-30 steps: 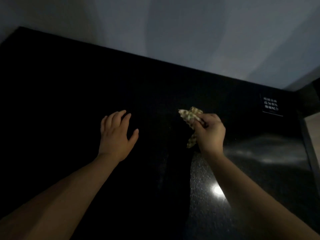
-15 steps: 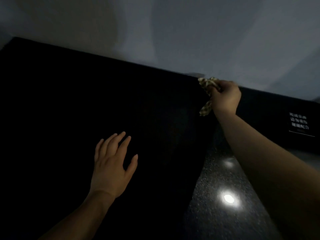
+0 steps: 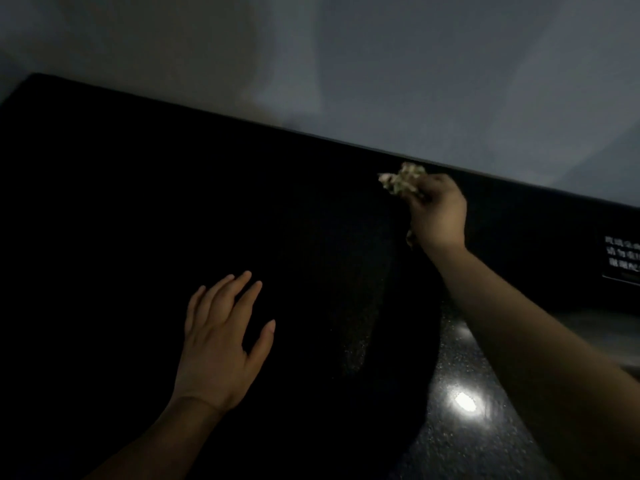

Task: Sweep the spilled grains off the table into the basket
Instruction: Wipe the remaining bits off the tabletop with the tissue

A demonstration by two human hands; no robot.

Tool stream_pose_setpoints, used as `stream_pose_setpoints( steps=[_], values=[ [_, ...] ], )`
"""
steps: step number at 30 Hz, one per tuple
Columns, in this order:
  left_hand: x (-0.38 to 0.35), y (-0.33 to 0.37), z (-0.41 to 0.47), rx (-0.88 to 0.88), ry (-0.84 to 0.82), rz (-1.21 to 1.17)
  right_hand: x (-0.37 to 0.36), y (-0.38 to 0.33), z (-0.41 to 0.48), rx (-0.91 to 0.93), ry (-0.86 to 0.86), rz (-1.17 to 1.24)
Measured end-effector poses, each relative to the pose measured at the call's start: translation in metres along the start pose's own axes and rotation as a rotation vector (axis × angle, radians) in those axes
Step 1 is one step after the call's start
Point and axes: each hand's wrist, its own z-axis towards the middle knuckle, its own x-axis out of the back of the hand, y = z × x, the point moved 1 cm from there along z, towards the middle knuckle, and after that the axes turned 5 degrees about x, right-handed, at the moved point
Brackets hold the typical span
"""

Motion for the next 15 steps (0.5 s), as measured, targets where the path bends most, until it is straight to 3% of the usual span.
stream_pose_setpoints(
  steps=[5,10,15],
  values=[
    [0.0,0.0,0.0,-0.003,-0.001,0.023,0.007,-0.023,-0.057,0.071,-0.117,0.048],
    [0.0,0.0,0.0,0.006,-0.019,0.02,0.015,-0.018,-0.013,-0.102,0.184,0.026],
    [-0.001,-0.004,0.001,-0.021,-0.006,-0.008,-0.007,0.004,0.036,-0.258,0.178,-0.004]
  ],
)
